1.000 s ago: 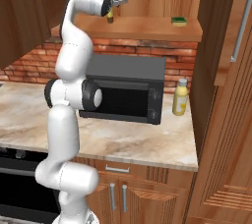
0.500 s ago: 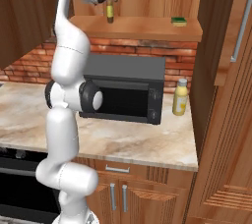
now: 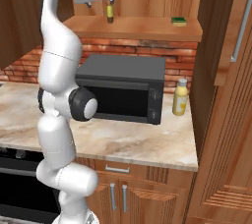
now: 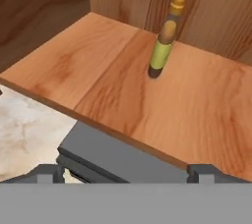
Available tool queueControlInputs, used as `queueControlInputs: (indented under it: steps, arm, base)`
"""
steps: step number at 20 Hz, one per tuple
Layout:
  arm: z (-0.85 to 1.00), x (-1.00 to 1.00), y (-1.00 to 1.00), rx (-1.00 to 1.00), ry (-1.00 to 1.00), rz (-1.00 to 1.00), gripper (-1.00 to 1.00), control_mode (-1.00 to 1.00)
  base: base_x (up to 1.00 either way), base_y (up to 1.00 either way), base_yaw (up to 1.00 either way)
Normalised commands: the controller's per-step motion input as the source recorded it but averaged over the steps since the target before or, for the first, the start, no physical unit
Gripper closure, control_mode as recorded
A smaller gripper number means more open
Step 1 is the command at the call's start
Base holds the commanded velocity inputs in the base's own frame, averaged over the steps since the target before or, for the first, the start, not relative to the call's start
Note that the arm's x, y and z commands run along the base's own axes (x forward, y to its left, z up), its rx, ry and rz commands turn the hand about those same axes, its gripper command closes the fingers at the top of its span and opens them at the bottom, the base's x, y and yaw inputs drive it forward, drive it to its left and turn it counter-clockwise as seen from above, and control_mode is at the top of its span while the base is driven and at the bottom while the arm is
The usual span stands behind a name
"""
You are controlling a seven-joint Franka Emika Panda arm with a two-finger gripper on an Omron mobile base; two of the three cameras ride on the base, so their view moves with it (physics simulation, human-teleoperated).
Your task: Pick the canned food and honey bottle from the counter and place them in the cabinets closest to them.
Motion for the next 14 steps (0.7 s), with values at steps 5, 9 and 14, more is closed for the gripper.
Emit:
queueControlInputs:
  steps: [5, 9, 14]
  arm:
    - [-0.49, -1.00, -0.01, -0.09, -0.07, 0.03, -1.00, -1.00]
    - [-0.56, -1.00, 0.00, -0.11, -0.07, 0.04, -1.00, -1.00]
    - [-0.69, -1.00, 0.00, -0.11, -0.13, 0.03, -1.00, -1.00]
  base:
    - [0.00, 0.00, 0.00]
    - [0.00, 0.00, 0.00]
    - [0.00, 0.00, 0.00]
